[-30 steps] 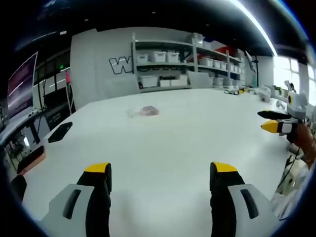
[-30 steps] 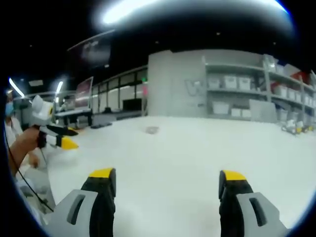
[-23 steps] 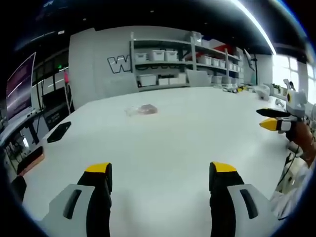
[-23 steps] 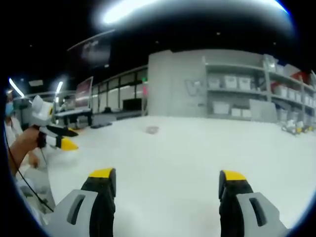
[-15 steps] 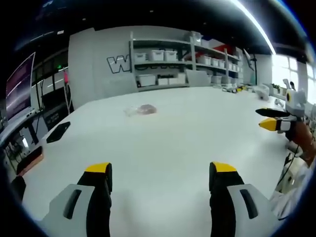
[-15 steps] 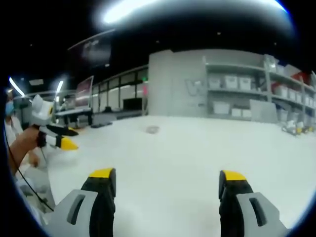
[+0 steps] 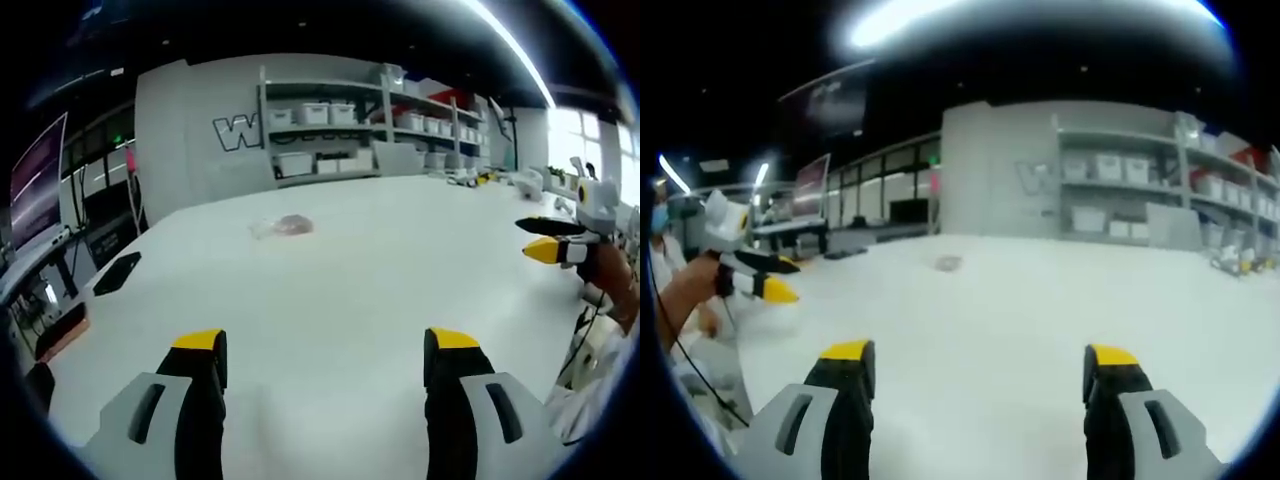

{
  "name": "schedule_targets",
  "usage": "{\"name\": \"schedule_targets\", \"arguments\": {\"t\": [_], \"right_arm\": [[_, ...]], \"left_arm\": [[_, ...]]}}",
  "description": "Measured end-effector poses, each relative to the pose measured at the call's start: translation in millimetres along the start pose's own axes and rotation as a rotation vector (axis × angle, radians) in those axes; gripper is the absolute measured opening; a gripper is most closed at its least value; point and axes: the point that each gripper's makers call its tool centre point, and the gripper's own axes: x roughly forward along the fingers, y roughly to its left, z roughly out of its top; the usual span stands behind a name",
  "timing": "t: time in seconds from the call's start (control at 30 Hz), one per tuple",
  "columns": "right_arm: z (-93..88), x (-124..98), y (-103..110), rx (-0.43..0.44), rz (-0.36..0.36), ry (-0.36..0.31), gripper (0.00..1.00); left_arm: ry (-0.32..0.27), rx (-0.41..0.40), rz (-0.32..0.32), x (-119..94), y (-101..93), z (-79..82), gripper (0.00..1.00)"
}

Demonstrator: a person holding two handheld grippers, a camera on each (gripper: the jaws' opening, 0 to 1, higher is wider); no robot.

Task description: Open the resealable bag by pulling the two sides of the seal apart until the entire bag opening is separated and visibly accessible.

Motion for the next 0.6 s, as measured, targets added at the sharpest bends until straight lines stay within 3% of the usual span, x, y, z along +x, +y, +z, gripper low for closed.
{"name": "schedule_targets", "arguments": {"t": [0.6], "right_arm": [[-2.2,0.8,-0.2,0.005,0.003,0.002,0.86]], "left_arm": [[0.011,0.009,0.0,1.4,-0.6,-1.6,0.79]]}}
